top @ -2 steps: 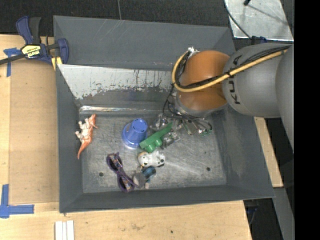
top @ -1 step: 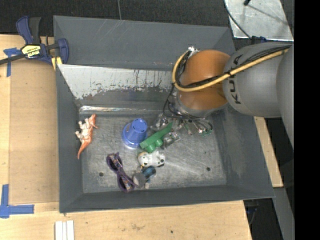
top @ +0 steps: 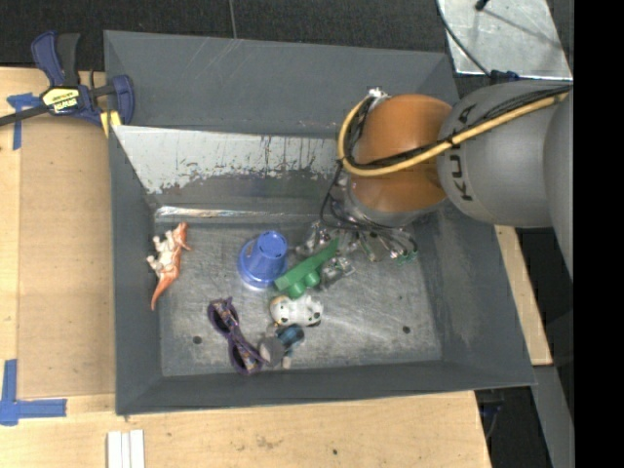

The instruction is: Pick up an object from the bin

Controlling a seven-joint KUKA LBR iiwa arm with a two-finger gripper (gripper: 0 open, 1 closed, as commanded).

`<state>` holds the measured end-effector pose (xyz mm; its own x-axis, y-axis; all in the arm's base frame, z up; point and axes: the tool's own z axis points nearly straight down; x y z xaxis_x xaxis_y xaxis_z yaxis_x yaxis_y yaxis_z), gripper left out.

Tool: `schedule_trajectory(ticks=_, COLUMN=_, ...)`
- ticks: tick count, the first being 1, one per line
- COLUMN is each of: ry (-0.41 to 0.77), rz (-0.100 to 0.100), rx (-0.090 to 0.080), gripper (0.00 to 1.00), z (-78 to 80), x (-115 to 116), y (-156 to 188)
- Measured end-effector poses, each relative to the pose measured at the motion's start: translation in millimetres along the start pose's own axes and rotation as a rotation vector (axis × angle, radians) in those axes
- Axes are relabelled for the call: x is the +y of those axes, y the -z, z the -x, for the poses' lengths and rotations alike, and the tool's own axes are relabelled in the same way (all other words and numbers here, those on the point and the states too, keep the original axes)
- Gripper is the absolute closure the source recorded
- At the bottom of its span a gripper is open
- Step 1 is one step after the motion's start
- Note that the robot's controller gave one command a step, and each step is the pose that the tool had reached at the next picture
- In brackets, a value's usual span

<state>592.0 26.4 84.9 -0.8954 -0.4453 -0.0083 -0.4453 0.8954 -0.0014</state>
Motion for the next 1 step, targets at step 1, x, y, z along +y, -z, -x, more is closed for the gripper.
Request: schedule_trajectory(ticks=1, ry=0.000, rz=0.003, rx=0.010, gripper=1.00, z=-1.9, x=0.5, y=11.2)
